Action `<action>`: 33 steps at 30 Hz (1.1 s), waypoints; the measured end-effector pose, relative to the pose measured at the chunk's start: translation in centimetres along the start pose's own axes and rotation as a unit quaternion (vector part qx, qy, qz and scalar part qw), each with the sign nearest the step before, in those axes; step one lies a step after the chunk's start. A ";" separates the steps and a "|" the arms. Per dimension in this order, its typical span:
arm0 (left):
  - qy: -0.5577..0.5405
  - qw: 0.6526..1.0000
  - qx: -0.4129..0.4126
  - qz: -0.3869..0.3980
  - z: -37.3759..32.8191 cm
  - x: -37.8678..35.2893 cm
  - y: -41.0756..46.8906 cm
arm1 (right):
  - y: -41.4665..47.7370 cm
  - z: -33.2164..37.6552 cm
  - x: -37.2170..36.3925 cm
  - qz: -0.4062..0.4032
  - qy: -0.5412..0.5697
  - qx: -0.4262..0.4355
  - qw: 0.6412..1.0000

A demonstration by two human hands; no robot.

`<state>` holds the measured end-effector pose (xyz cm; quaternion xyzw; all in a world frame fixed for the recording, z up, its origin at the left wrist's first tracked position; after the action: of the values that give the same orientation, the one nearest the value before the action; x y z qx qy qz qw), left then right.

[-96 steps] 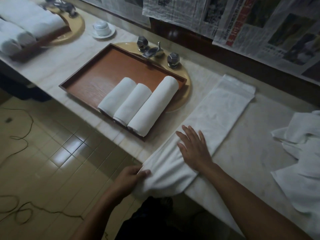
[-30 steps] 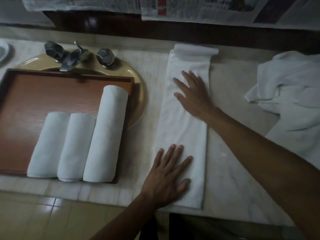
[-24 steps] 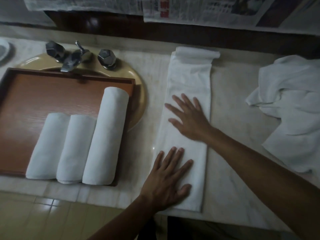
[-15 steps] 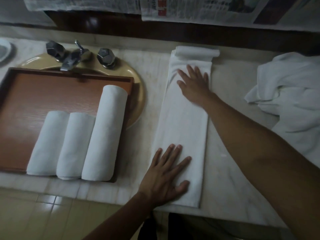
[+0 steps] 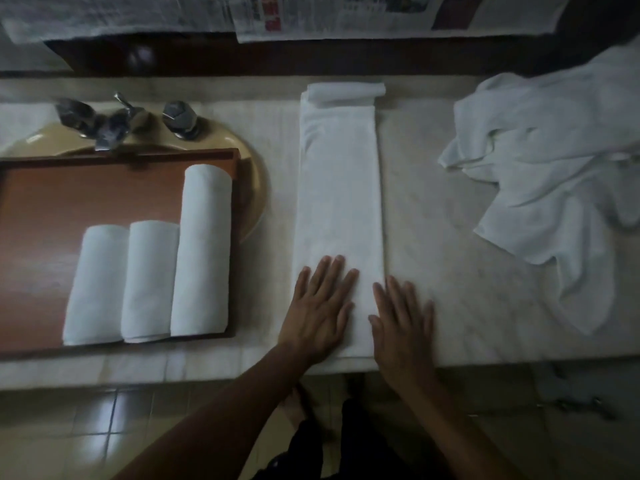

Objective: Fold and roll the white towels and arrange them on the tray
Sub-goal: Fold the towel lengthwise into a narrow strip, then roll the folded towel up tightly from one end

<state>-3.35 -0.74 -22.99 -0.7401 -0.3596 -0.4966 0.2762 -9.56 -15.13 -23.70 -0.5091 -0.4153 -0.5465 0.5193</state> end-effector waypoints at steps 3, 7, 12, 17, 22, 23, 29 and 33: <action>-0.036 0.999 0.003 0.011 0.0 0.1 0.5 | 0.3 -1.3 0.4 -0.009 0.031 -0.050 0.998; -0.080 0.996 0.015 -0.029 -0.8 2.3 -1.8 | -1.8 -0.1 2.3 -0.076 0.118 -0.001 0.990; -0.080 0.992 -0.058 -0.078 -1.5 3.5 -9.1 | -6.0 2.5 2.2 -0.095 0.140 0.154 0.973; -0.089 0.983 -0.146 -0.067 -1.1 2.9 -11.5 | -7.5 1.6 0.5 -0.064 0.145 0.187 0.970; -0.058 0.983 -0.172 -0.008 -0.3 2.5 -11.7 | -7.8 -0.2 1.0 -0.070 0.150 0.179 0.970; -0.053 0.984 -0.172 0.004 0.0 2.3 -11.6 | -7.7 -0.5 1.3 -0.078 0.149 0.182 0.969; -0.023 0.985 -0.163 0.058 0.2 1.6 -11.1 | -7.5 -1.1 3.4 -0.077 0.138 0.209 0.965; -0.010 0.988 -0.147 0.039 -0.3 1.9 -11.0 | -6.6 -1.6 3.6 -0.020 0.154 0.179 0.972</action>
<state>-11.89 5.96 -20.55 -0.7912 -0.2566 -0.5253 0.1796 -16.06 -16.48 -19.86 -0.3092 -0.4318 -0.5455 0.6483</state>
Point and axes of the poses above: each hand's wrist, its own y-axis towards the middle knuckle, its own x-axis out of the back of the hand, z = x × y, the point moved 8 cm from there along y, towards the middle knuckle, and after that the axes turned 2 degrees about -x, right-handed, at the moved point
